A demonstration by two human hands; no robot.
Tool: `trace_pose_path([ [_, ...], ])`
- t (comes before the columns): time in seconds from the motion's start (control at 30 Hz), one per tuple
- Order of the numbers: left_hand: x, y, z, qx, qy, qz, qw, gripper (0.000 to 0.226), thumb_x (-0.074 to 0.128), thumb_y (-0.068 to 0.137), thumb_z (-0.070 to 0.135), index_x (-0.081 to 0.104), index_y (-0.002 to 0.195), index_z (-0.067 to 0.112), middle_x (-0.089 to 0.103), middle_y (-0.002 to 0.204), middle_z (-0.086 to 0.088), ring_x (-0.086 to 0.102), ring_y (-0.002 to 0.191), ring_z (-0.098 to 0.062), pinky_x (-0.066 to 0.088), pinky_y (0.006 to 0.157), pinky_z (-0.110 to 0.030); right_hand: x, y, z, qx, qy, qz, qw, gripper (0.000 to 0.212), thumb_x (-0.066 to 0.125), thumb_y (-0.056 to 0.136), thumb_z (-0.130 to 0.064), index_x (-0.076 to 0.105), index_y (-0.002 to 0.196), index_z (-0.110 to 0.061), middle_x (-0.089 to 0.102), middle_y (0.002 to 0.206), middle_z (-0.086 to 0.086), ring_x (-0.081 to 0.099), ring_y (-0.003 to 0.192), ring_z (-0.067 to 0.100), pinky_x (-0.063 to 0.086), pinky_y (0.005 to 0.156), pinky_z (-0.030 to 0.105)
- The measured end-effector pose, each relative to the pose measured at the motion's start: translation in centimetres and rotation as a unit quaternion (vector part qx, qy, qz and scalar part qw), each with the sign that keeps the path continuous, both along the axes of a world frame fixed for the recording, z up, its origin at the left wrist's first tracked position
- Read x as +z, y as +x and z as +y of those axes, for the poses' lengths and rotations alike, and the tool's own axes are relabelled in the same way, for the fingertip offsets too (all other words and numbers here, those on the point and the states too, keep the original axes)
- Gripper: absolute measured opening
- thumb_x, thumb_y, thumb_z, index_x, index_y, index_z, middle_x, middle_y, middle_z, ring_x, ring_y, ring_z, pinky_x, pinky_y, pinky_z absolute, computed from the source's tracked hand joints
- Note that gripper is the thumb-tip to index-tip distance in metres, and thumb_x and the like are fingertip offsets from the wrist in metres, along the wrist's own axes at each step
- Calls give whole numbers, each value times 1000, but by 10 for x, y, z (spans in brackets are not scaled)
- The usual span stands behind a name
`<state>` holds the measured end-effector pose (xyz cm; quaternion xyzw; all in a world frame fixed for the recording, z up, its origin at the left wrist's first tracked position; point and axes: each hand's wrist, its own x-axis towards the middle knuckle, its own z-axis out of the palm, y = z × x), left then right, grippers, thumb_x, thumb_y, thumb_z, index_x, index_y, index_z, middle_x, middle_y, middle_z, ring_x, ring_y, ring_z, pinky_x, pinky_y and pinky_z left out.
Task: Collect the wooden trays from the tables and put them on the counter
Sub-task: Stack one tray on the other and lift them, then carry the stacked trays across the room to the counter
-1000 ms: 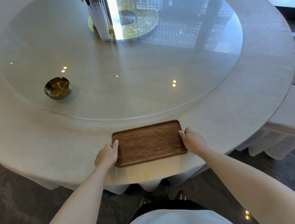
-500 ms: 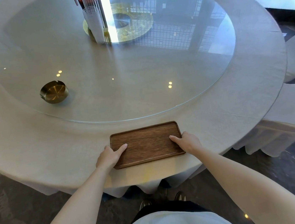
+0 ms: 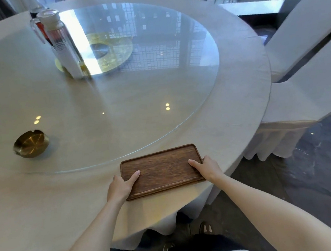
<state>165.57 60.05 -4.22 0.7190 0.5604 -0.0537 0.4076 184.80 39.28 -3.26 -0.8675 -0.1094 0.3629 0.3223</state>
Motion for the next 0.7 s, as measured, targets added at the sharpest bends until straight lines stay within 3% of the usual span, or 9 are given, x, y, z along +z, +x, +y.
trace_pose_path([
  [0.13, 18, 50, -10, -62, 2, -32, 998, 69, 59, 72, 65, 57, 99, 1, 65, 97, -14, 59, 88, -31, 45, 70, -36, 14, 18, -33, -88, 9, -23, 996, 55, 55, 80, -58, 48, 102, -9, 59, 97, 6, 59, 87, 21, 50, 73, 35],
  [0.3, 43, 128, -48, -159, -8, -86, 984, 62, 61, 73, 62, 58, 104, 8, 67, 99, -12, 61, 92, -30, 50, 82, -39, 41, 48, -96, -198, 22, -65, 978, 60, 54, 80, -58, 47, 108, -7, 57, 99, 6, 56, 86, 21, 42, 66, 31],
  [0.4, 61, 180, -81, -218, -10, -95, 971, 69, 60, 71, 65, 55, 109, 7, 66, 102, -10, 61, 96, -29, 50, 87, -43, 54, 69, -140, -257, 17, -92, 962, 58, 55, 79, -60, 49, 105, -8, 57, 101, 6, 57, 91, 23, 45, 73, 33],
  [0.53, 92, 251, -134, -293, 18, -102, 950, 76, 60, 69, 67, 56, 104, 0, 65, 101, -17, 61, 92, -33, 47, 75, -39, 73, 96, -201, -323, 23, -117, 939, 60, 52, 79, -60, 48, 107, -8, 56, 101, 5, 58, 97, 25, 50, 87, 40],
  [0.7, 128, 332, -218, -368, 27, -139, 919, 73, 62, 69, 65, 59, 100, -2, 67, 96, -17, 62, 82, -29, 45, 61, -32, 99, 137, -286, -387, 59, -153, 907, 58, 53, 82, -56, 48, 113, -7, 60, 111, 10, 59, 99, 25, 50, 88, 39],
])
